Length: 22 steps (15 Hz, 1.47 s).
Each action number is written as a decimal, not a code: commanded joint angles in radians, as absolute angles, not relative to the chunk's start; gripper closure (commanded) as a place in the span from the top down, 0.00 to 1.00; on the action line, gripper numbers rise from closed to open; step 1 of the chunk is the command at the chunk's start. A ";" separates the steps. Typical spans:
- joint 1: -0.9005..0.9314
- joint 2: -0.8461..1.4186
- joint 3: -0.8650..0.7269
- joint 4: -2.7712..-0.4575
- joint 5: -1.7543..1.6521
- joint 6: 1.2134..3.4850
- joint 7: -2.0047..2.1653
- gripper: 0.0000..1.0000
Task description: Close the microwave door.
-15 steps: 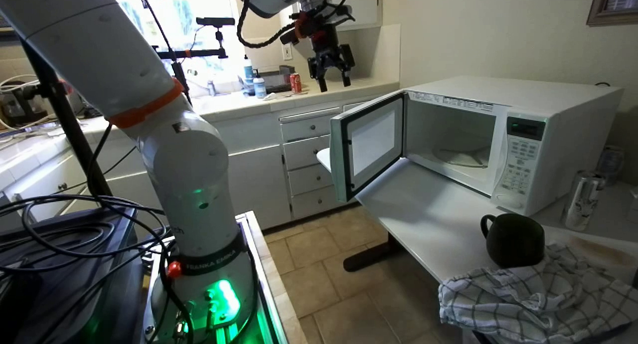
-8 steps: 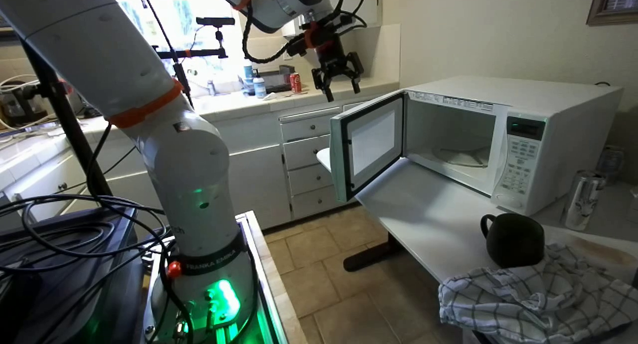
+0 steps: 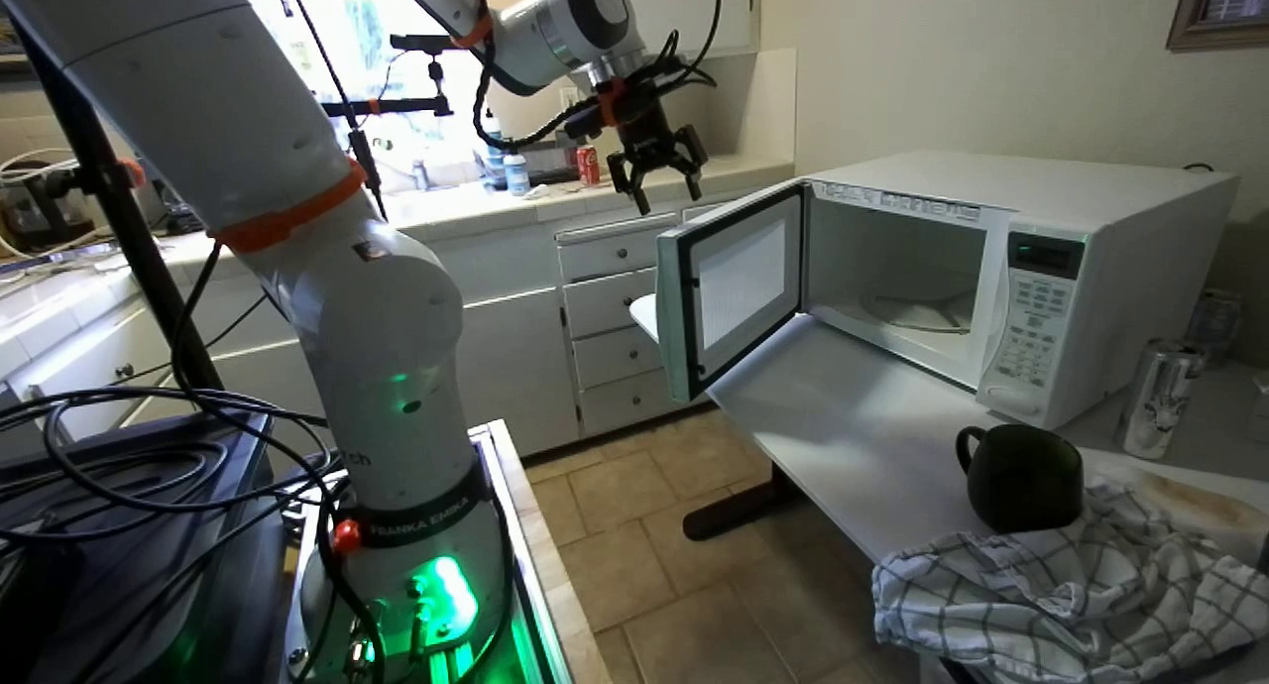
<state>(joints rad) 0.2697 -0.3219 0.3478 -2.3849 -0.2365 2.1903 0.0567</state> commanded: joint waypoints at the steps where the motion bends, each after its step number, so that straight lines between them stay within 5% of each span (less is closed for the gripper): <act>1: 0.261 -0.323 0.353 -2.429 -0.298 2.187 0.070 1.00; 11: 0.062 -0.252 0.245 -2.482 -0.777 2.351 0.236 1.00; 22: 0.053 -0.229 0.150 -2.487 -0.679 2.523 0.272 1.00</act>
